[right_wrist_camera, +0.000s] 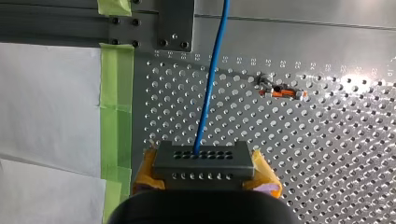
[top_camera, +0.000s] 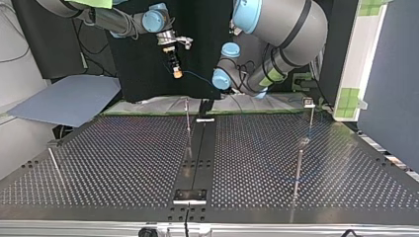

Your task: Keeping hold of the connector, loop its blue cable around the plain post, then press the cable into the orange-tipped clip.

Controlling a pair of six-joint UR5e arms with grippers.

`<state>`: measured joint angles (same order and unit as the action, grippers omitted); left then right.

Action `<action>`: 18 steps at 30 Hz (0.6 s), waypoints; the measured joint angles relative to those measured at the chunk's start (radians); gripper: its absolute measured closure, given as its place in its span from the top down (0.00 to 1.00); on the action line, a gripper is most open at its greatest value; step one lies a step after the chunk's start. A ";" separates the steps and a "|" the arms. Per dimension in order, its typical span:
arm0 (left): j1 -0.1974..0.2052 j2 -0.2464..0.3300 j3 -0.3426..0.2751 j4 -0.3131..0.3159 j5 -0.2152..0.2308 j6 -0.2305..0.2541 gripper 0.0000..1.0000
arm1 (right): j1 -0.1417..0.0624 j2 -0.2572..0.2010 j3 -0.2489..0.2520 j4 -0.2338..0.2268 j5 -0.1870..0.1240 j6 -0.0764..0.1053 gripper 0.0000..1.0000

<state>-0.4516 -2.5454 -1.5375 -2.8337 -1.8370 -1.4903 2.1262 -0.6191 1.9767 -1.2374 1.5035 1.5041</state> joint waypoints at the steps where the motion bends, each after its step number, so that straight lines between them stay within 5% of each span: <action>1: 0.000 0.000 -0.005 0.011 0.011 -0.011 1.00 | 0.000 0.000 0.000 0.001 0.000 -0.001 0.00; 18: 0.009 0.000 -0.012 0.176 0.175 -0.176 1.00 | 0.003 0.001 0.000 0.001 0.000 -0.005 0.00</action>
<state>-0.4424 -2.5454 -1.5498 -2.6579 -1.6616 -1.6659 2.1287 -0.6186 1.9767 -1.2365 1.5035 1.4990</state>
